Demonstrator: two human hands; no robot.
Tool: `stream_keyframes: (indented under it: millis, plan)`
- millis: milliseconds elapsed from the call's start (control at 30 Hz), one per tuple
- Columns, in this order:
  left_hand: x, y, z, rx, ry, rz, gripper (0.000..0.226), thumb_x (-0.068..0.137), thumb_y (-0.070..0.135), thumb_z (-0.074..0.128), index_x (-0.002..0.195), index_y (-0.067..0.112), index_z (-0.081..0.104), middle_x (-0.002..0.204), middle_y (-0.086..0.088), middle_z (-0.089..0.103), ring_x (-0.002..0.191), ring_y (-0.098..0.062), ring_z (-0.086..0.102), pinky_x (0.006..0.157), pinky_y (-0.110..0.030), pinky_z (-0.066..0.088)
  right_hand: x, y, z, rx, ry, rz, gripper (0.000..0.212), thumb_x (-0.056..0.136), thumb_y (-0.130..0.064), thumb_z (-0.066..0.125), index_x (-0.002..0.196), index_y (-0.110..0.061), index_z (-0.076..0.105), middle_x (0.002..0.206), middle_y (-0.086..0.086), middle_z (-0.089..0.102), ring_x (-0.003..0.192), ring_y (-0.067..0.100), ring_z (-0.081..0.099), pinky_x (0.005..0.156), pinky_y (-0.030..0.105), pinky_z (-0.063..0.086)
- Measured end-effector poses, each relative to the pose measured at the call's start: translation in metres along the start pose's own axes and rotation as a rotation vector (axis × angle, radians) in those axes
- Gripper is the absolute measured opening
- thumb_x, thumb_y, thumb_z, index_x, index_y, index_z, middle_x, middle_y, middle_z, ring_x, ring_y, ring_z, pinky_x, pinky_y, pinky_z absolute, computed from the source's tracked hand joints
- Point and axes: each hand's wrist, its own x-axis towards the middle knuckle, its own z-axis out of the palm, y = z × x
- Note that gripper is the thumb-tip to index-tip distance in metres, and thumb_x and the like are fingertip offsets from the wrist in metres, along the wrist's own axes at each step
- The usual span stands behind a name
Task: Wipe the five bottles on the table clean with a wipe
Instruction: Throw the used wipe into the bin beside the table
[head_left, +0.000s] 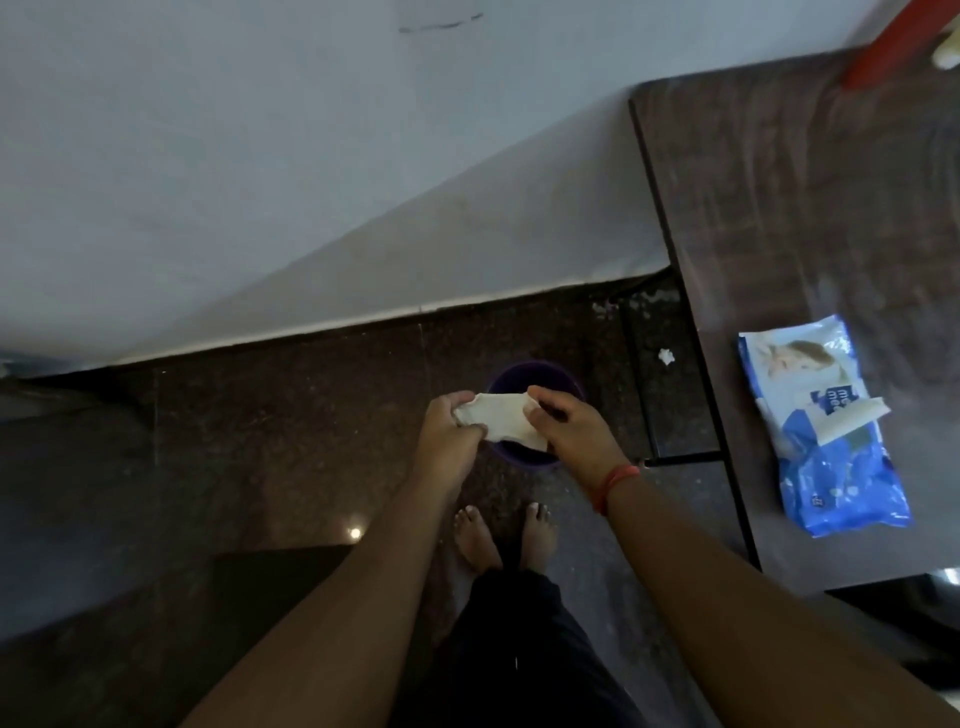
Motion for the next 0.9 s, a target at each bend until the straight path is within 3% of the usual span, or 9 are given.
stream_keyframes:
  millis: [67,167,233,367,467,600,733,900]
  plan:
    - [0.011,-0.01,0.003,0.003,-0.031,-0.013,0.054,0.091,0.0,0.063,0.139,0.023,0.052,0.108,0.015,0.055,0.092,0.002,0.054,0.063,-0.009,0.046,0.01,0.012,0.004,-0.039,0.023,0.008,0.046,0.092,-0.01,0.067,0.135,-0.024,0.058,0.128,-0.008,0.055,0.118,0.013,0.055,0.101,0.033,0.05]
    - [0.032,-0.027,0.009,0.021,-0.021,-0.023,0.061,0.09,-0.002,0.064,0.144,0.023,0.05,0.117,0.012,0.053,0.09,0.005,0.051,0.066,-0.009,0.042,0.034,0.03,0.012,-0.054,0.015,0.048,0.055,0.089,0.002,0.061,0.138,-0.023,0.056,0.131,-0.007,0.052,0.122,0.014,0.05,0.105,0.035,0.047]
    - [0.051,-0.039,0.017,0.035,-0.006,-0.028,0.062,0.09,0.0,0.066,0.145,0.024,0.05,0.126,0.009,0.052,0.091,0.004,0.051,0.068,-0.01,0.041,0.053,0.043,0.016,-0.057,0.033,0.063,0.058,0.089,0.004,0.056,0.14,-0.022,0.054,0.136,-0.005,0.05,0.122,0.014,0.049,0.099,0.03,0.046]
    - [0.097,-0.07,0.034,0.157,-0.009,0.027,0.063,0.092,0.006,0.069,0.149,0.021,0.046,0.144,0.002,0.044,0.108,-0.003,0.047,0.072,-0.008,0.039,0.096,0.079,0.022,-0.099,0.084,0.068,0.063,0.088,0.006,0.05,0.144,-0.023,0.05,0.14,-0.007,0.043,0.121,0.011,0.044,0.088,0.02,0.042]
    - [0.135,-0.096,0.051,0.244,-0.054,0.07,0.065,0.093,0.007,0.067,0.152,0.017,0.042,0.148,-0.003,0.041,0.112,-0.005,0.044,0.085,-0.019,0.042,0.133,0.113,0.026,-0.138,0.137,0.088,0.063,0.089,0.008,0.047,0.146,-0.02,0.047,0.144,-0.003,0.041,0.12,0.009,0.04,0.095,0.023,0.039]
    - [0.185,-0.13,0.076,0.314,-0.119,0.077,0.068,0.094,0.002,0.063,0.155,0.011,0.035,0.151,-0.009,0.034,0.113,-0.011,0.043,0.089,-0.021,0.039,0.178,0.156,0.026,-0.193,0.178,0.096,0.062,0.091,0.008,0.044,0.147,-0.018,0.046,0.141,-0.002,0.043,0.123,0.014,0.042,0.097,0.025,0.039]
    - [0.23,-0.163,0.103,0.335,-0.177,0.065,0.069,0.095,0.0,0.063,0.156,0.009,0.032,0.156,-0.009,0.028,0.133,-0.028,0.045,0.094,-0.02,0.04,0.217,0.194,0.022,-0.297,0.194,0.096,0.063,0.091,0.006,0.043,0.149,-0.021,0.045,0.149,0.001,0.041,0.132,0.021,0.042,0.099,0.024,0.036]
    - [0.275,-0.193,0.134,0.474,-0.251,0.108,0.078,0.097,0.01,0.063,0.161,0.016,0.02,0.164,-0.008,0.019,0.144,-0.029,0.035,0.109,-0.034,0.036,0.247,0.232,0.018,-0.357,0.207,0.13,0.065,0.091,0.004,0.045,0.15,-0.024,0.043,0.149,0.001,0.046,0.133,0.023,0.045,0.103,0.028,0.039]
